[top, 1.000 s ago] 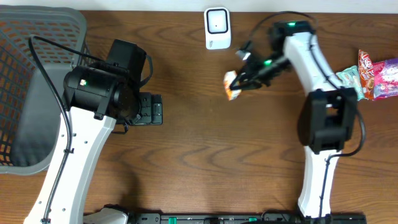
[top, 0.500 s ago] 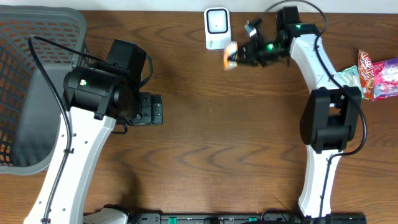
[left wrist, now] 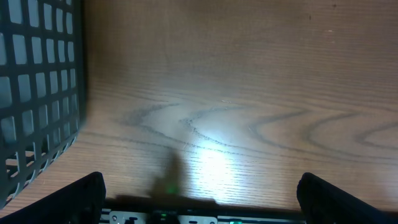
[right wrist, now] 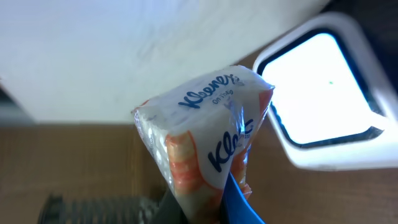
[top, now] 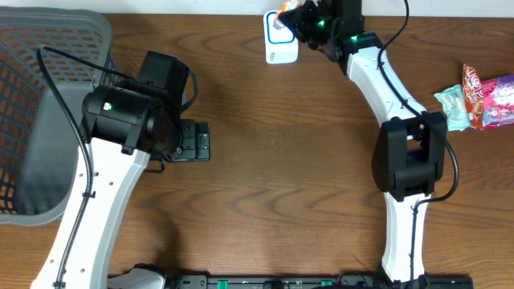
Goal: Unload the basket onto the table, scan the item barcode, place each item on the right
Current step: 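Hold the Kleenex pack up to the scanner face with the right gripper, then carry the Kleenex pack right and drop it onto the pile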
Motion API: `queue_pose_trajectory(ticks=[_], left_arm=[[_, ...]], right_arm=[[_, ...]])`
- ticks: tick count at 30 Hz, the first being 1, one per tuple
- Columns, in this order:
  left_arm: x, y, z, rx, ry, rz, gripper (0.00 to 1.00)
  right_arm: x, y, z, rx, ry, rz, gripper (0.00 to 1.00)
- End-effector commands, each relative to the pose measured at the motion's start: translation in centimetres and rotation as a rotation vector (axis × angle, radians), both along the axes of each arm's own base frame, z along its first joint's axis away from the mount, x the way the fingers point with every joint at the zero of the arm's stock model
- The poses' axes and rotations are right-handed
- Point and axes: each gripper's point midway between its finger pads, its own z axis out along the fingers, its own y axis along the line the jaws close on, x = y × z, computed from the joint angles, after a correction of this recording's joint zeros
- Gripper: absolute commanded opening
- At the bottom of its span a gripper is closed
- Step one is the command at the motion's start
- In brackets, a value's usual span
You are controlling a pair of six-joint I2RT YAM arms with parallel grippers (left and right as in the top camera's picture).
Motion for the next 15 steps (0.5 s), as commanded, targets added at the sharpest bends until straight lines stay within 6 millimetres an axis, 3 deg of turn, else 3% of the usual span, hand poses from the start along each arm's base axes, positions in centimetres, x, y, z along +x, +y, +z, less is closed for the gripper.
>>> queue_pose_trajectory(ticks=[1, 6, 9, 12, 15], left_arm=[[0.0, 0.2, -0.2, 0.007, 0.007, 0.007, 0.98], [0.0, 0.2, -0.2, 0.007, 0.007, 0.007, 0.98], [0.0, 0.2, -0.2, 0.007, 0.007, 0.007, 0.98], [0.0, 0.2, -0.2, 0.007, 0.007, 0.007, 0.98], [0.0, 0.2, -0.2, 0.007, 0.007, 0.007, 0.98]], right_arm=[[1.3, -1.2, 0.7, -0.005, -0.011, -0.118, 0.01], [1.3, -1.3, 0.8, -0.014, -0.026, -0.096, 0.01], [1.5, -2.5, 1.8, -0.018, -0.061, -0.071, 0.01], [1.4, -6.2, 3.2, -0.079, -0.078, -0.082, 0.01], [0.3, -13.0, 3.2, -0.257, -0.022, -0.168, 0.01]])
